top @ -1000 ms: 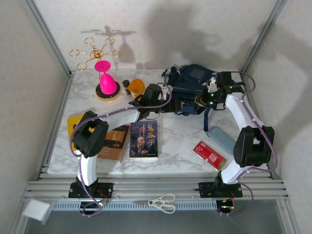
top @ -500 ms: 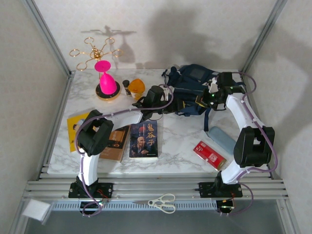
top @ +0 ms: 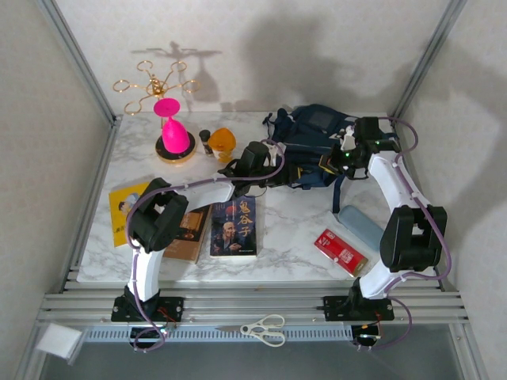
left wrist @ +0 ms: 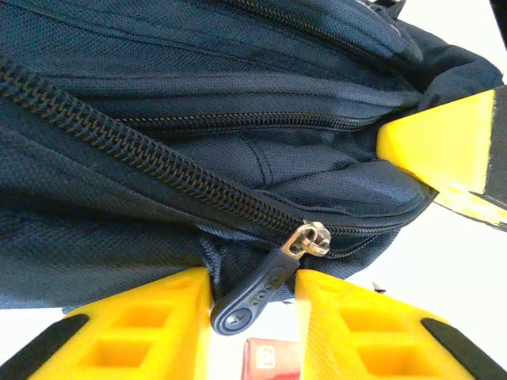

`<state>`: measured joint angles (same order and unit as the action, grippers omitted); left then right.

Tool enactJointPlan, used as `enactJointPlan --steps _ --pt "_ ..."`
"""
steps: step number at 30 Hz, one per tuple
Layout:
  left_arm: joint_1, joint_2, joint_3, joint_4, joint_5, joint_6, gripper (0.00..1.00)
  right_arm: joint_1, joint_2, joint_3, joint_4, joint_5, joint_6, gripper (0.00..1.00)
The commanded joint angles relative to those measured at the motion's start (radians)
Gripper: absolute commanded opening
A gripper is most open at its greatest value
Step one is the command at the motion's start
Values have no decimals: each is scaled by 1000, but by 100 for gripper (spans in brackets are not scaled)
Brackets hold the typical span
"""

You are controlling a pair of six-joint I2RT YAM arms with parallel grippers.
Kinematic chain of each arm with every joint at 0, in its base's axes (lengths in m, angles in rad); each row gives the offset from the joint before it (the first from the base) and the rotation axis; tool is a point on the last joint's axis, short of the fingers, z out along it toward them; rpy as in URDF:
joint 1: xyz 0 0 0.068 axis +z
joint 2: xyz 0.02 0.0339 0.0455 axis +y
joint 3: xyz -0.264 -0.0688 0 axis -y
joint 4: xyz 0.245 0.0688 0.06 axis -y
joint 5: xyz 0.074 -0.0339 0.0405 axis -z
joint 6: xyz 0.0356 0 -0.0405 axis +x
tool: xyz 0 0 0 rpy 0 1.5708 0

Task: Pack the student bag
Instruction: Unzip the student bag at the top-right of the table.

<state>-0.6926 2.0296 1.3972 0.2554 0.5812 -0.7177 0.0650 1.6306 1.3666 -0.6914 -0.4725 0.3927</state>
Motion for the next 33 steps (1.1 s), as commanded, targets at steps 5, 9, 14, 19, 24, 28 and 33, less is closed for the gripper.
enactJointPlan --steps 5,9,14,19,24,28,33 --pt "-45 26 69 14 72 45 22 4 -34 -15 133 -46 -3 0" --pt "-44 20 72 -4 59 65 14 0 -31 -15 130 -46 -6 0" --pt "-44 -9 50 -9 48 92 5 -14 -35 1 117 -48 -16 0" --pt "-36 -36 30 -52 19 121 0 -33 -43 18 99 -49 -30 0" --pt "-19 -67 -9 -116 -36 144 0 -54 -46 45 72 -35 -65 0" --pt "1 -78 -40 -209 -87 185 0 -81 -38 82 24 -7 -107 0" --pt "-4 -72 -41 -220 -69 215 0 -62 -66 29 56 14 -56 0"
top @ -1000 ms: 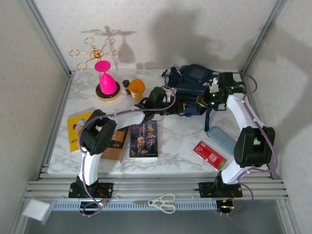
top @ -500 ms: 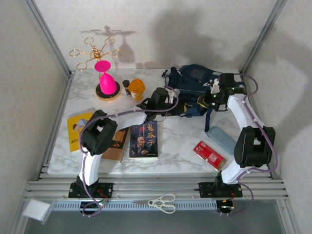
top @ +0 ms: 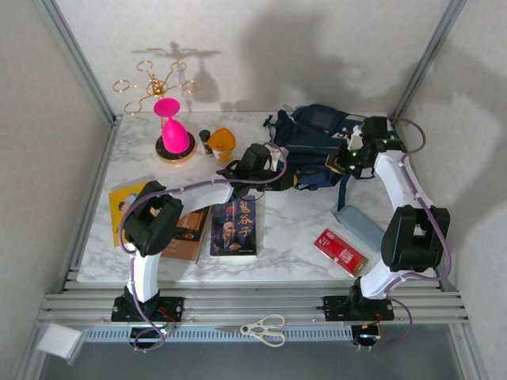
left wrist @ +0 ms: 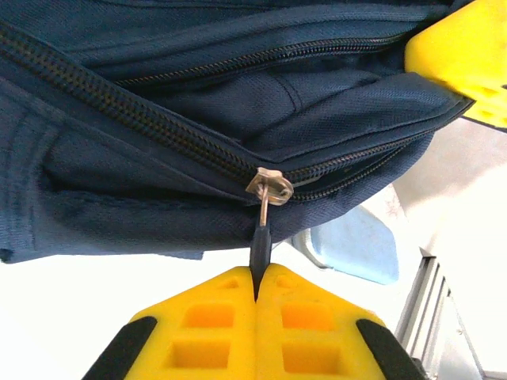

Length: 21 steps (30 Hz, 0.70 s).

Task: Pack the student bag
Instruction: Unzip the student bag at the top-right of the table.

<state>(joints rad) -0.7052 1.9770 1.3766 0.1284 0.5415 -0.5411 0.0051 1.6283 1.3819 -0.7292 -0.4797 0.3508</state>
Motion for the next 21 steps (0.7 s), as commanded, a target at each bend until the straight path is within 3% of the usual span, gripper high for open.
enactJointPlan --steps 1,3,5,8,10,12,16,21 --pt "1 -14 -7 -95 -29 45 0 8 -72 -4 103 26 3 0" --pt "-10 -9 9 -87 -31 46 0 10 -79 -37 115 46 48 9" --pt "-21 -2 16 -52 -30 30 0 13 -80 -61 121 78 96 32" --pt "-33 14 44 -41 -25 18 0 25 -95 -78 82 143 143 57" --pt "-39 19 47 -34 -27 16 0 26 -134 -123 77 146 219 68" --pt "-42 20 44 -23 -32 16 0 49 -184 -167 115 98 301 75" --pt "-43 23 48 -27 -26 16 0 109 -258 -253 144 142 501 90" --pt "-45 22 46 -36 -38 21 0 226 -377 -466 370 184 843 96"
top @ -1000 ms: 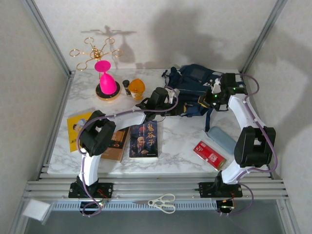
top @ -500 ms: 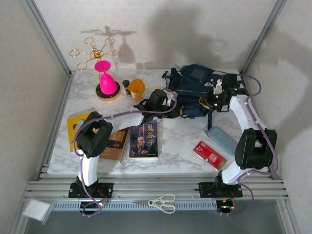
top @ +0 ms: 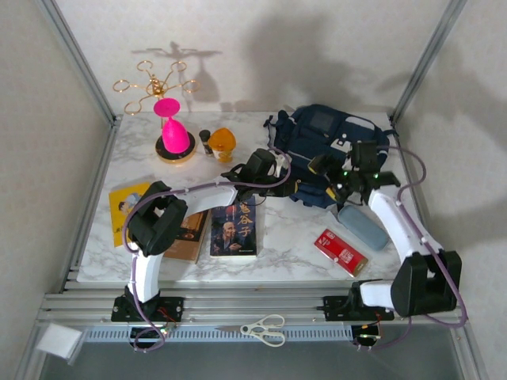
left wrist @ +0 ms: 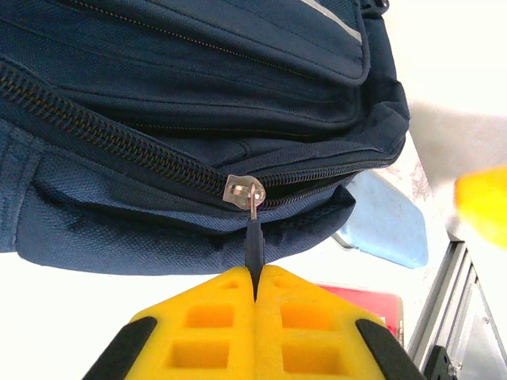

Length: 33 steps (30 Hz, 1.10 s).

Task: Pack the student bag
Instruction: Unzip the student bag at the top-right of the table.

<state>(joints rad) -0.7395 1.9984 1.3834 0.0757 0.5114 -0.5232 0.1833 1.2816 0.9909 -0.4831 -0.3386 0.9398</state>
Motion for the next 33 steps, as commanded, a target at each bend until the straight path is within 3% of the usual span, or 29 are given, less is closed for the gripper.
enactJointPlan --steps 1,10,12,22,28,33 --pt "-11 1 38 17 -7 5 0 61 -41 -106 162 58 312 97" --pt "-11 -1 25 15 -17 14 0 118 -44 -260 465 239 700 85" --pt "-11 2 28 6 -22 19 0 125 -18 -254 481 286 734 84" --pt "-12 6 36 -18 -51 35 0 166 147 -216 531 394 872 60" --pt "-11 4 45 -56 -91 60 0 162 177 -192 489 428 831 32" --pt "-8 -7 43 -90 -135 84 0 138 166 -179 469 383 679 5"
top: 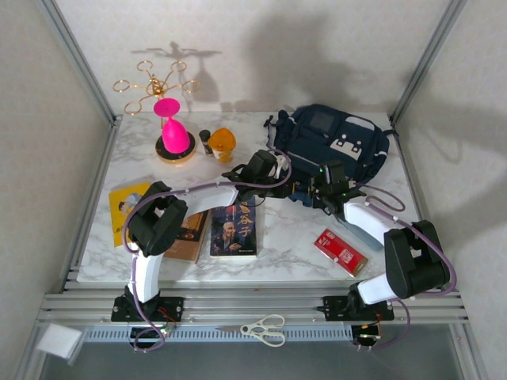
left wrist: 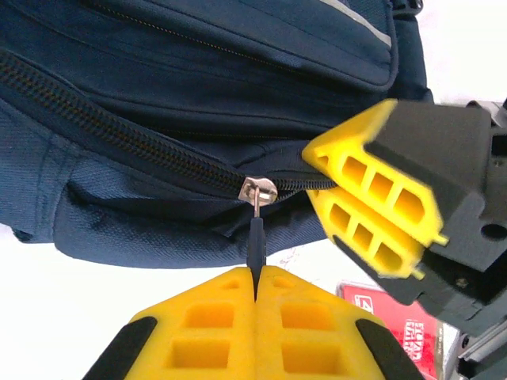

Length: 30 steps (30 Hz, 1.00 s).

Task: Pack the student bag
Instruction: Unzip the student bag at the top-right of the table.

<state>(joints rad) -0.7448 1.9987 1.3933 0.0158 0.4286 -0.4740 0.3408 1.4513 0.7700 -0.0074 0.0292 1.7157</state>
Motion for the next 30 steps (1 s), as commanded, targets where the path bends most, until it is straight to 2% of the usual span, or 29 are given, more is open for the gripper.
enactJointPlan --steps 1,2,6,8,11,13,16,18,20,23,25,27,30 --pt "-1 -10 33 -43 -67 40 0 -30 0 53 -10 -10 -142 3" --pt "2 -19 29 -55 -87 43 0 -43 6 71 -33 -40 -194 0" --pt "10 -60 -14 -62 -121 43 0 -58 13 138 -89 -120 -433 0" --pt "12 -79 -38 -74 -153 45 0 -64 0 145 -122 -152 -524 0" --pt "13 -113 -83 -78 -197 40 0 -104 -14 122 -115 -286 -645 0" --pt "14 -139 -112 -75 -216 34 0 -126 -25 144 -180 -301 -756 0" --pt "14 -188 -159 -79 -262 22 0 -206 -62 163 -270 -304 -870 0" --pt "13 -215 -194 -71 -277 7 0 -283 -87 159 -285 -353 -931 0" --pt "10 -220 -212 -60 -254 2 0 -349 -85 174 -311 -406 -978 0" --pt "-3 -204 -213 -50 -227 0 0 -415 -57 220 -370 -417 -1041 0" --pt "-9 -188 -200 -32 -218 -8 0 -423 -57 223 -341 -461 -1058 0" --pt "-13 -182 -184 9 -154 -2 0 -406 -57 229 -347 -490 -1079 0" --pt "-16 -184 -156 35 -136 -6 0 -401 -54 243 -395 -496 -1123 0"
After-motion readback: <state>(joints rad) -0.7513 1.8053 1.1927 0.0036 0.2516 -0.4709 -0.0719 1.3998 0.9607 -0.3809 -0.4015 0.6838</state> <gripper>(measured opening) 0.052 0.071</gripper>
